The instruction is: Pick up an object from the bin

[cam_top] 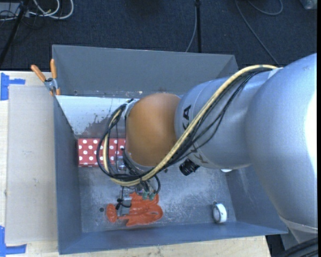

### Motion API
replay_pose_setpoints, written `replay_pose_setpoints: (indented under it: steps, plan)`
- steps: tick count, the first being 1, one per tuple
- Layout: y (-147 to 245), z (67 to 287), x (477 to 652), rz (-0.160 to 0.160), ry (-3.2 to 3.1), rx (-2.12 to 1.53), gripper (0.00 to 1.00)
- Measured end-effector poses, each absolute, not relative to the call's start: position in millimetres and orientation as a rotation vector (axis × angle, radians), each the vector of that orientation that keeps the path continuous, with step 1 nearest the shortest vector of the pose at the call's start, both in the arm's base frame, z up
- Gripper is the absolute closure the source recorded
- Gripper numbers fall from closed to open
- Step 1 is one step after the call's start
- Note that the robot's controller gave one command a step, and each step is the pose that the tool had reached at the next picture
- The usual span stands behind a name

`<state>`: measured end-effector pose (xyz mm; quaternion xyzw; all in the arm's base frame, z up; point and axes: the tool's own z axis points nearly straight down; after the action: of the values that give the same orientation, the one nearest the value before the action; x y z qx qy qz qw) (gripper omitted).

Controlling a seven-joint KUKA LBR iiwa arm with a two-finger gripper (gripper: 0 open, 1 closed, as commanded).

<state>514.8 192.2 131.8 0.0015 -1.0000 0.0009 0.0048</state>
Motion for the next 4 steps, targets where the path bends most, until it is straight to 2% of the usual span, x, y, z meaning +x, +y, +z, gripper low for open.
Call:
replay_pose_setpoints:
  steps: [1, 2, 3, 4]
  plan:
    - [191, 136, 516.5, 0.001, -3.138, -0.002, 0.0]
    - [144, 103, 505.5, 0.0, -3.133, 0.092, 0.0]
    - [125, 91, 505.3, 0.005, -3.125, 0.098, 0.0]
    - [146, 137, 522.4, -0.003, -3.067, 0.645, 1.0]
